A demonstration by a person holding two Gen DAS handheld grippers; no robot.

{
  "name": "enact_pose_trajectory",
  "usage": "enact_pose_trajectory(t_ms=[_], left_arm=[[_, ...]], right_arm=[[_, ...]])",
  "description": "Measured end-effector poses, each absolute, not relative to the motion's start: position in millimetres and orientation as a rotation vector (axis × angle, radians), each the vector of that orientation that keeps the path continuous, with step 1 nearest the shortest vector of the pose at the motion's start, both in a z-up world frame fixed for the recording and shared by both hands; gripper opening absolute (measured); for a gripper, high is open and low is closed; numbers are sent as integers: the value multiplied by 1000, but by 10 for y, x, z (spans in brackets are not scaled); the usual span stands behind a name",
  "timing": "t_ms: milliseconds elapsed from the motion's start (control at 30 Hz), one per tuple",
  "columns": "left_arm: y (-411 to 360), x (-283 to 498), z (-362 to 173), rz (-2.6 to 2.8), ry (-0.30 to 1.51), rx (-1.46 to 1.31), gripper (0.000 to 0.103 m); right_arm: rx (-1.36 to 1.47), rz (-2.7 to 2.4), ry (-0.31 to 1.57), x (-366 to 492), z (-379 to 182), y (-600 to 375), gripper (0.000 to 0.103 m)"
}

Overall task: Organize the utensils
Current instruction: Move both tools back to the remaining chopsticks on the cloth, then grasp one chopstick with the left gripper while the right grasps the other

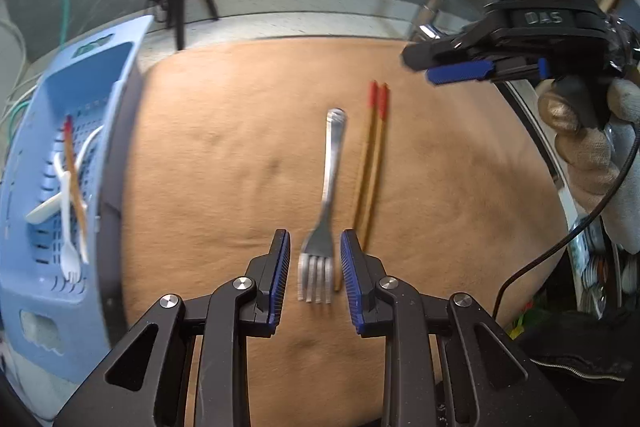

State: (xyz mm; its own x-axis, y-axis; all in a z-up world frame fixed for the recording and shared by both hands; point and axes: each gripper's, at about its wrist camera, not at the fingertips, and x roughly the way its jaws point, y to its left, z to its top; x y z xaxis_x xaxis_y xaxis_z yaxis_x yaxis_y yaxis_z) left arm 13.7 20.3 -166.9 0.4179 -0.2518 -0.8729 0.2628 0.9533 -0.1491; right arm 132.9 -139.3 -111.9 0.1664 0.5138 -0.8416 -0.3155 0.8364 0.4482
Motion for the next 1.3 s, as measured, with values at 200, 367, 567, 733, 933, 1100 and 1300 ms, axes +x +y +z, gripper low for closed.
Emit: enact_pose_trajectory(t_ms=[200,367,567,733,933,1100,1300], left_arm=[[7,326,-1736,-376,1105,32,24],[-160,545,-1841,-417,1137,68,15],[-296,707,-1973,-439,1178,92,12],[-358,770,-2026,-451,1193,118,12],[-446,849,-2067,-447,1199,159,12],[-471,892,-2133,-437,1212,159,9],[-414,916,-2134,-440,1210,106,6]], right_arm=[[241,535,1383,1292,-1511,-1457,30],[308,490,1421,1334,-1679,-1471,28],[337,451,1447,1381,-1788,-1440,20],[354,419,1460,1394,-1856,-1420,18],[353,387,1473,1440,-1910,-1381,15],[333,378,1476,1457,-1918,-1333,14],[335,382,1470,1448,-1916,-1354,12]])
